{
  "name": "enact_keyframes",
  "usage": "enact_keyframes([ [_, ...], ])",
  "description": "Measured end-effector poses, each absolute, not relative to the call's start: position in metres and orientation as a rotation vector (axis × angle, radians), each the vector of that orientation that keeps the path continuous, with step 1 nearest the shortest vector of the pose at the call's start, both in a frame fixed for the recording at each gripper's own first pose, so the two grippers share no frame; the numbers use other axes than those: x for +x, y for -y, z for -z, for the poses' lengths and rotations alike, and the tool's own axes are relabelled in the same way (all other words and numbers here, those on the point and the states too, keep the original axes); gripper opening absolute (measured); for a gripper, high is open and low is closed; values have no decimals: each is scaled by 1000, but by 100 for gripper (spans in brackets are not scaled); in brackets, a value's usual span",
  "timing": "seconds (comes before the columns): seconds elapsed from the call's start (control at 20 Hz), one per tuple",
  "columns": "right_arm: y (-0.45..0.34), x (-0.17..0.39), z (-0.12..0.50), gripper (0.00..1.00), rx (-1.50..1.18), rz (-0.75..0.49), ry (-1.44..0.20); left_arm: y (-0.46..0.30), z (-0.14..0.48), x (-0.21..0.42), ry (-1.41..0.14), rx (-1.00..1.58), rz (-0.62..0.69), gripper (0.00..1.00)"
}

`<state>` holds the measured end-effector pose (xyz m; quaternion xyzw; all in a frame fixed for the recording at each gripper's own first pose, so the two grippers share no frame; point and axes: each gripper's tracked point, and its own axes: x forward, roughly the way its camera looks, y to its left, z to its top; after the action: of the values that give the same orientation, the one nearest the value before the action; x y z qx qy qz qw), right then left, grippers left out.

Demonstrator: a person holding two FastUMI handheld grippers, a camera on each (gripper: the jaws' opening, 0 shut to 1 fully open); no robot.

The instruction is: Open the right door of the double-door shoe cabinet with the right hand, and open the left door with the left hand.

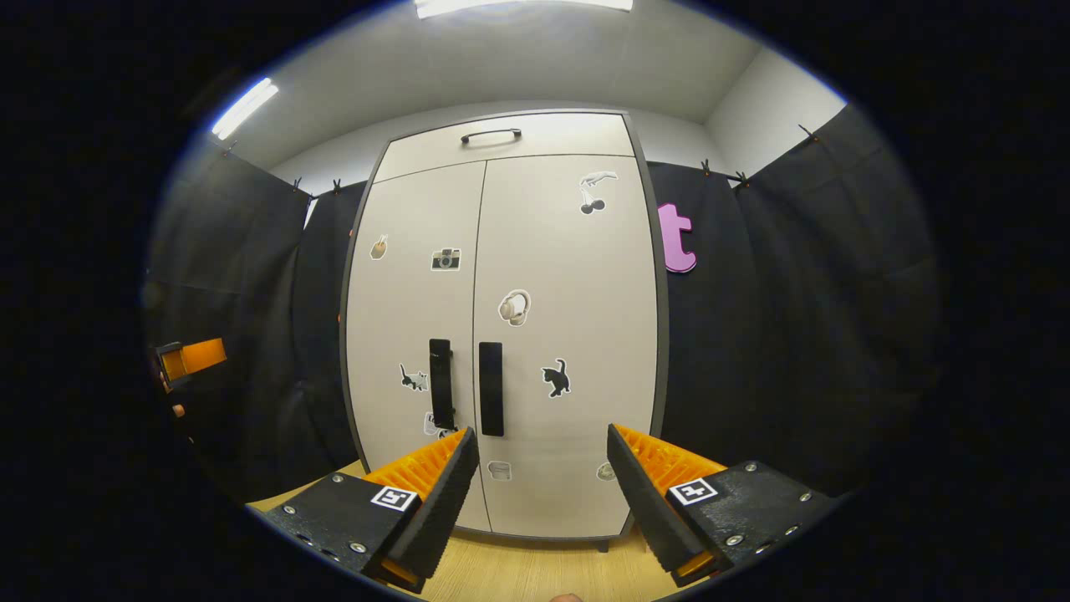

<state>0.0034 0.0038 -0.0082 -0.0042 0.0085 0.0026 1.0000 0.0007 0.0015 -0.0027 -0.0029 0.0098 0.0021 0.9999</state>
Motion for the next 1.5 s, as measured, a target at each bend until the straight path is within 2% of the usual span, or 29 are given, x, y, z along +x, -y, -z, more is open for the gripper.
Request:
enact_keyframes([
  [0.9,1,10,16,94,-7,21,-29,2,0,-2,-20,8,30,81],
  [1.5,-13,37,32,94,-4,14,-57,-2,7,-2,-15,12,36,81],
])
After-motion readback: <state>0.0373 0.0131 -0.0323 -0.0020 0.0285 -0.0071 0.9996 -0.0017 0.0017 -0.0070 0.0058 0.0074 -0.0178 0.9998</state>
